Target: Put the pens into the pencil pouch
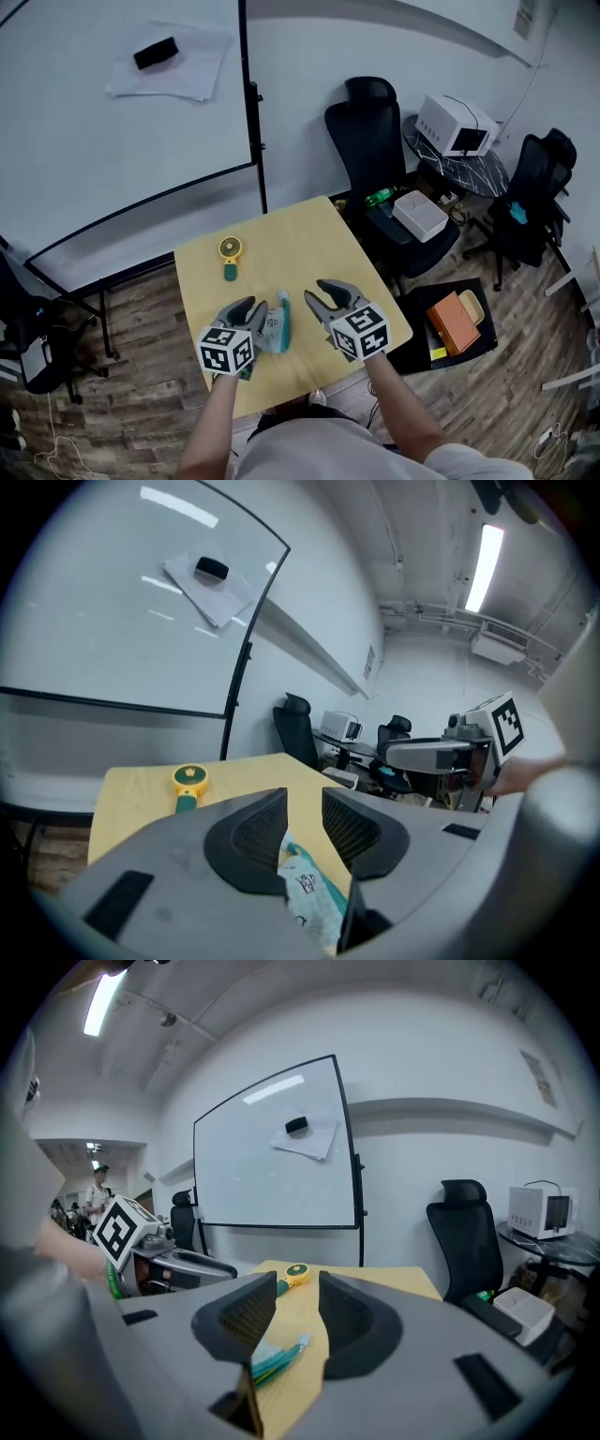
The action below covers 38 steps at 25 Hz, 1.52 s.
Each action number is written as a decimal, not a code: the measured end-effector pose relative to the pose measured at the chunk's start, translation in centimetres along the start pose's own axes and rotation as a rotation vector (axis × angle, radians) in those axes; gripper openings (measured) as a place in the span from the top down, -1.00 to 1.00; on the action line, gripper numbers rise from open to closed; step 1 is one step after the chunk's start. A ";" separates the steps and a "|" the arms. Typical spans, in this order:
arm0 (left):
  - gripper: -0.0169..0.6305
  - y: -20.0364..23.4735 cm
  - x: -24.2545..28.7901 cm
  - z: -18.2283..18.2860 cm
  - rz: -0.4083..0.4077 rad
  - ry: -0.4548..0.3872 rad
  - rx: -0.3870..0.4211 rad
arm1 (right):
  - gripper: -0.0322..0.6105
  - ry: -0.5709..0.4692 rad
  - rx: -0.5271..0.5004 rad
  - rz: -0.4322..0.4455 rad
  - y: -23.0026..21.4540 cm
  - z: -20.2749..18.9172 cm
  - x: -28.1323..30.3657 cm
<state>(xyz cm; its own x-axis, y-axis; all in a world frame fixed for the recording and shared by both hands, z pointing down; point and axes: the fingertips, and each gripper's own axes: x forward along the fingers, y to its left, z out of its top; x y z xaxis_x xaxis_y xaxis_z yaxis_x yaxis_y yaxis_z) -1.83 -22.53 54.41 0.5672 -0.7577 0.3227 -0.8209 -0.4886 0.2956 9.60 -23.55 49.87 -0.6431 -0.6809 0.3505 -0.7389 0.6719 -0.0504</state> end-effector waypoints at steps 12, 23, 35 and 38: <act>0.61 0.2 -5.8 14.5 0.081 -0.348 0.204 | 0.43 -0.173 -0.098 -0.072 -1.6 9.0 -0.1; 0.62 0.6 -7.7 16.8 0.091 -0.410 0.212 | 0.66 -0.227 -0.115 -0.112 -1.8 11.8 -0.3; 0.89 2.1 -7.1 15.8 0.112 -0.376 0.194 | 0.90 -0.234 -0.094 -0.153 -3.3 11.7 -0.5; 0.90 2.2 -7.1 16.0 0.113 -0.375 0.195 | 0.90 -0.227 -0.099 -0.152 -3.4 11.6 -0.4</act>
<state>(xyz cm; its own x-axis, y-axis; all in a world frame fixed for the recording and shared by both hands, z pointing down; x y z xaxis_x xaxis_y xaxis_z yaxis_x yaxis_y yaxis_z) -8.75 -25.14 38.37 0.4391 -0.8983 -0.0159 -0.8941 -0.4387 0.0904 10.05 -28.95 39.04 -0.5634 -0.8161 0.1286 -0.8141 0.5749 0.0818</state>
